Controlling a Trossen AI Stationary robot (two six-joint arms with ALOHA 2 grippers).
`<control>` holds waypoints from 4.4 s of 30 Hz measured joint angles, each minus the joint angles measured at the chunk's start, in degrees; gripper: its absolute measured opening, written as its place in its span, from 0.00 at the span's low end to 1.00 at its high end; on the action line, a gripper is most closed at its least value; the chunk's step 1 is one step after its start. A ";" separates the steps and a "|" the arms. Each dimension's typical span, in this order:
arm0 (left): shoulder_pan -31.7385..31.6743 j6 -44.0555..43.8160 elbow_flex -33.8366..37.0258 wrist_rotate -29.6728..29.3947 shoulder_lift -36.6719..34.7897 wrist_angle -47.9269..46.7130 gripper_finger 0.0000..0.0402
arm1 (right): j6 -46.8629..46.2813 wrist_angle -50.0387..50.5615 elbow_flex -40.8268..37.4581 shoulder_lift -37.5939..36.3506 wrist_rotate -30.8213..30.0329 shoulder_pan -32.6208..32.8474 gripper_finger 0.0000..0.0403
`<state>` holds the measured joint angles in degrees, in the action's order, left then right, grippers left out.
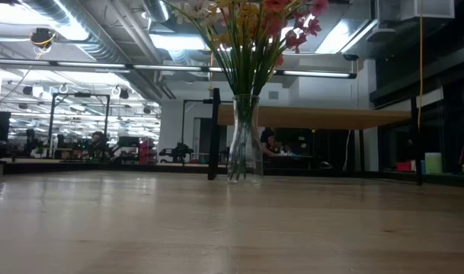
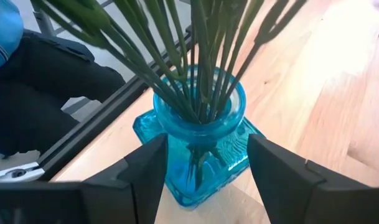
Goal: Pick and place flowers into a vace then onto a shelf
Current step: Put the blue vase on the shelf
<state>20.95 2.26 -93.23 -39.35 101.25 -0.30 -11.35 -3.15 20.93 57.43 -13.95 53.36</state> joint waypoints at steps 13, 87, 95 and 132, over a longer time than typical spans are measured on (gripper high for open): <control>0.00 -0.01 0.00 0.00 0.00 0.00 0.01 | -0.14 -0.03 0.00 0.01 -0.03 0.00 0.46; 1.55 -0.02 -0.02 0.00 0.00 0.01 0.01 | 2.73 -13.24 0.01 8.25 -1.51 -0.11 0.75; 1.57 -0.02 -0.02 -0.02 0.00 0.02 0.02 | 2.70 -13.67 0.02 9.75 -1.61 -0.11 0.75; 2.95 -5.65 0.00 1.53 -0.07 -12.08 0.00 | 4.18 -0.57 0.02 -15.06 -1.91 -1.69 0.49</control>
<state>23.90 -3.39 -93.24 -37.82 101.19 -12.38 -7.16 -3.72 20.95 42.37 -15.85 51.67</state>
